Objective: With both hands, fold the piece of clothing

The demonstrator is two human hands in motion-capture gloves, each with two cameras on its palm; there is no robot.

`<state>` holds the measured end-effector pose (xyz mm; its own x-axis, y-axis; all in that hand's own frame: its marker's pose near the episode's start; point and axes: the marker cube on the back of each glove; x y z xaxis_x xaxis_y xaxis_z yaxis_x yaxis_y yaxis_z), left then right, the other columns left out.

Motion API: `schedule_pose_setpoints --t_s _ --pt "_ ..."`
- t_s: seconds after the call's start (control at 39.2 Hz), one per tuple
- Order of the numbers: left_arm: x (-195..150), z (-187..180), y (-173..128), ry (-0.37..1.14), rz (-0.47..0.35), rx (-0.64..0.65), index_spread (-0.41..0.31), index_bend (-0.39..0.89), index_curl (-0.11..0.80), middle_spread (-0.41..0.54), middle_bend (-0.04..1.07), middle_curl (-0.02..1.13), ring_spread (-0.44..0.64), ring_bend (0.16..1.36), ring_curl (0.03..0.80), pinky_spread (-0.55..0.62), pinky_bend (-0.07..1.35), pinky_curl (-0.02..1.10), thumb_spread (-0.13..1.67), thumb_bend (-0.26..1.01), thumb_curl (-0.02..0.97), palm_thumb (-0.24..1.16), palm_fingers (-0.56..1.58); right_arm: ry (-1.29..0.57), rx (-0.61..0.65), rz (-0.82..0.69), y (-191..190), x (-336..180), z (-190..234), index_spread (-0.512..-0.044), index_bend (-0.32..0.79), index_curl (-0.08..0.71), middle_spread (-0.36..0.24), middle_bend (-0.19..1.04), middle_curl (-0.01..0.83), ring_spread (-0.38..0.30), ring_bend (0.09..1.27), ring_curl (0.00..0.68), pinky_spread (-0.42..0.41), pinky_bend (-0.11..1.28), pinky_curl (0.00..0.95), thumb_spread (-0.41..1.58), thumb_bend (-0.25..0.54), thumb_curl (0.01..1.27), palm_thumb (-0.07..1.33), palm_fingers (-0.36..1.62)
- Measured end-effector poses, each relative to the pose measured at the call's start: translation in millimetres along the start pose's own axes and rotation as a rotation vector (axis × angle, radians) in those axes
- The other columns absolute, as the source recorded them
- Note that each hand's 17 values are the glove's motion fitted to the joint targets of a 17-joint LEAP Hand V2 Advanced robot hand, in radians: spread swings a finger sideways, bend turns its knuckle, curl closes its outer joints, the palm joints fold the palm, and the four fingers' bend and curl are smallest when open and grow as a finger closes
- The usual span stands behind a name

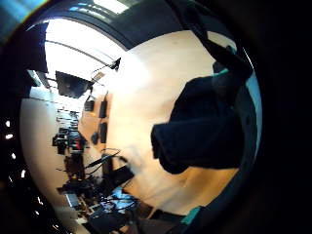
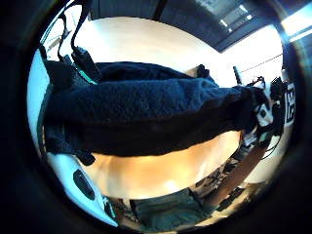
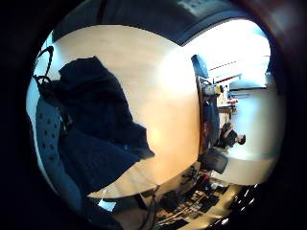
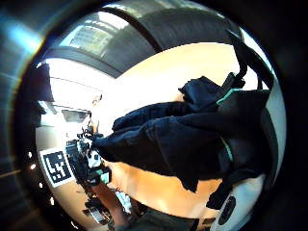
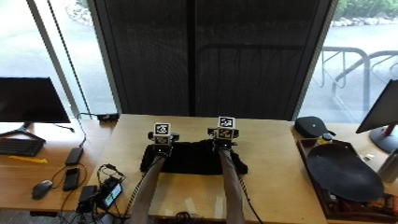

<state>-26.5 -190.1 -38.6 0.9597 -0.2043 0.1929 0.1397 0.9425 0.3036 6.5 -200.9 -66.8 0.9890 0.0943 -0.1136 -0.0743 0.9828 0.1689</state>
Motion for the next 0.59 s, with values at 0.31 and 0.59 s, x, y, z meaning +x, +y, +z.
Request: schedule_pose_setpoints --t_s 0.31,0.59 --pt "17.3 77.1 -6.2 -0.024 -0.001 -0.137 -0.314 0.26 0.491 -0.332 0.45 0.54 -0.35 0.63 0.444 -0.08 0.09 0.33 1.27 -0.01 0.394 0.85 1.13 0.054 0.044 0.025 -23.3 -5.1 81.3 -0.313 0.15 0.338 -0.256 0.32 0.451 -0.253 0.72 0.451 -0.339 0.59 0.38 1.1 -0.002 0.38 1.1 1.25" --pt "-2.6 65.3 -2.1 0.031 -0.05 -0.026 -0.274 0.08 0.45 -0.32 0.49 0.55 -0.33 0.68 0.466 -0.01 0.14 0.28 1.27 -0.01 0.385 0.85 0.94 0.054 0.147 0.026 -21.1 16.2 41.7 -0.317 0.11 0.324 -0.256 0.31 0.456 -0.259 0.65 0.438 -0.294 0.59 0.381 0.98 -0.026 0.43 1.06 1.15"
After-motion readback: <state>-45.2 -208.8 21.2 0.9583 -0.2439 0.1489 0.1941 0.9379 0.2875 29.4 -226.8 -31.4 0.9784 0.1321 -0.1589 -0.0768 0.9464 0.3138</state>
